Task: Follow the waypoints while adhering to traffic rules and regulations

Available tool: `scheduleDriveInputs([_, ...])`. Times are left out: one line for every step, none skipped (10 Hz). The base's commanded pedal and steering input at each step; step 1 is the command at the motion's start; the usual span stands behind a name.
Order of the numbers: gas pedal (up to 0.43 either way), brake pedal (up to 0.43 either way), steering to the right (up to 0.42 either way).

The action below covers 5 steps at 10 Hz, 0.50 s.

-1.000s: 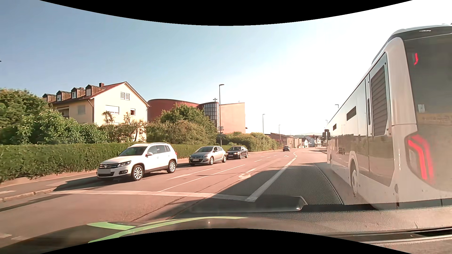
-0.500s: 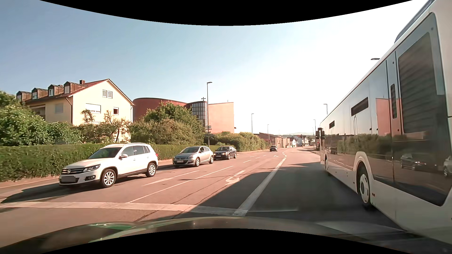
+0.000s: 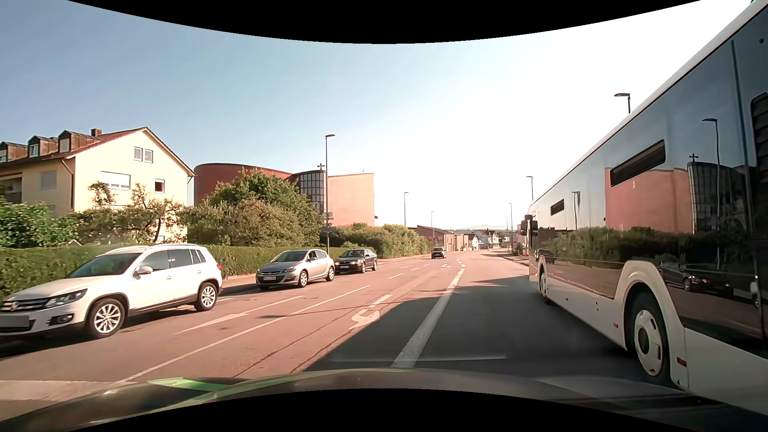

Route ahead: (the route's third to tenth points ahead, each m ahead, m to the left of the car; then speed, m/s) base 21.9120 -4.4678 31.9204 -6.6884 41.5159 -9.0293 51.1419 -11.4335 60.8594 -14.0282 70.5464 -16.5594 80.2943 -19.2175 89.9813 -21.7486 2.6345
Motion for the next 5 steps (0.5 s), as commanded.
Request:
scheduleDriveInputs([0.02, 0.0, 0.243])
scheduleDriveInputs([0.02, 0.0, 0.24])
scheduleDriveInputs([0.02, 0.0, 0.24])
scheduleDriveInputs([0.02, 0.0, 0.234])
scheduleDriveInputs([0.02, 0.0, 0.218])
